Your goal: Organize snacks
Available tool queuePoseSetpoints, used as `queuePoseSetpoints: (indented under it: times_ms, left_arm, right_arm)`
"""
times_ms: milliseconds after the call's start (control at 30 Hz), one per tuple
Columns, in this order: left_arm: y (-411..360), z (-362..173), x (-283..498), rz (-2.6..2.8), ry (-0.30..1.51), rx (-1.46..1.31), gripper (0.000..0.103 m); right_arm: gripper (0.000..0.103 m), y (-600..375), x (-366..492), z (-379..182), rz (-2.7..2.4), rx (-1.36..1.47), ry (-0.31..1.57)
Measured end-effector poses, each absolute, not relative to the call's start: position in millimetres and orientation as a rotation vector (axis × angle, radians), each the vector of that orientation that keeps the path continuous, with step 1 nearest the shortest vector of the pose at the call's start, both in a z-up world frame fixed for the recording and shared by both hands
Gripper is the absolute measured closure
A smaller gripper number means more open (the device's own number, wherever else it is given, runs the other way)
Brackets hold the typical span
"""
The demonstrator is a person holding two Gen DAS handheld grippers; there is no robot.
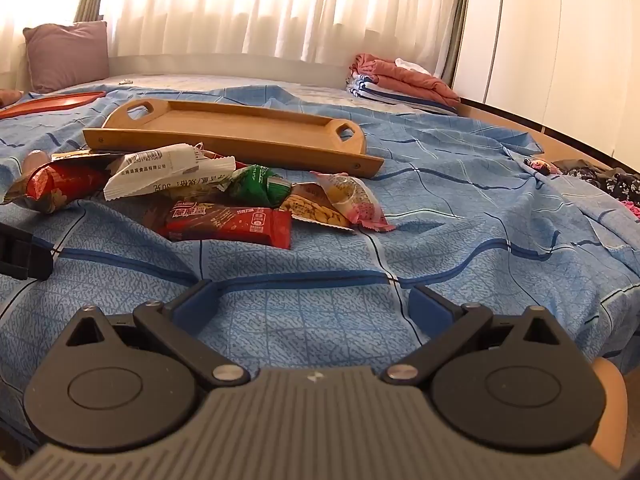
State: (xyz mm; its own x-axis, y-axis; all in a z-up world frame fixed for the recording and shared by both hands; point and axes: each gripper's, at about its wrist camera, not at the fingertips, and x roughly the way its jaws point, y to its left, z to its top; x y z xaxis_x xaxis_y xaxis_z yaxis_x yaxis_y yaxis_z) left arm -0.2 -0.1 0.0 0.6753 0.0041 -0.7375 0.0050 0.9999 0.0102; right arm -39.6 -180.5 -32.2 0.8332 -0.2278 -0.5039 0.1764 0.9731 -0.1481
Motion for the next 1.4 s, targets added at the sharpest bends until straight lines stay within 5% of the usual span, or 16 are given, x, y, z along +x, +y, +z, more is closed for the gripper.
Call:
queuePoseSetpoints:
  times_ms: [1400]
  left_arm:
    - [0.2,-0.1,-0.1,0.0,0.831,0.012,0.0]
  right_arm:
    - [0.0,-181.6,-40.1,-31.3,-0.208,-0.099,0.547]
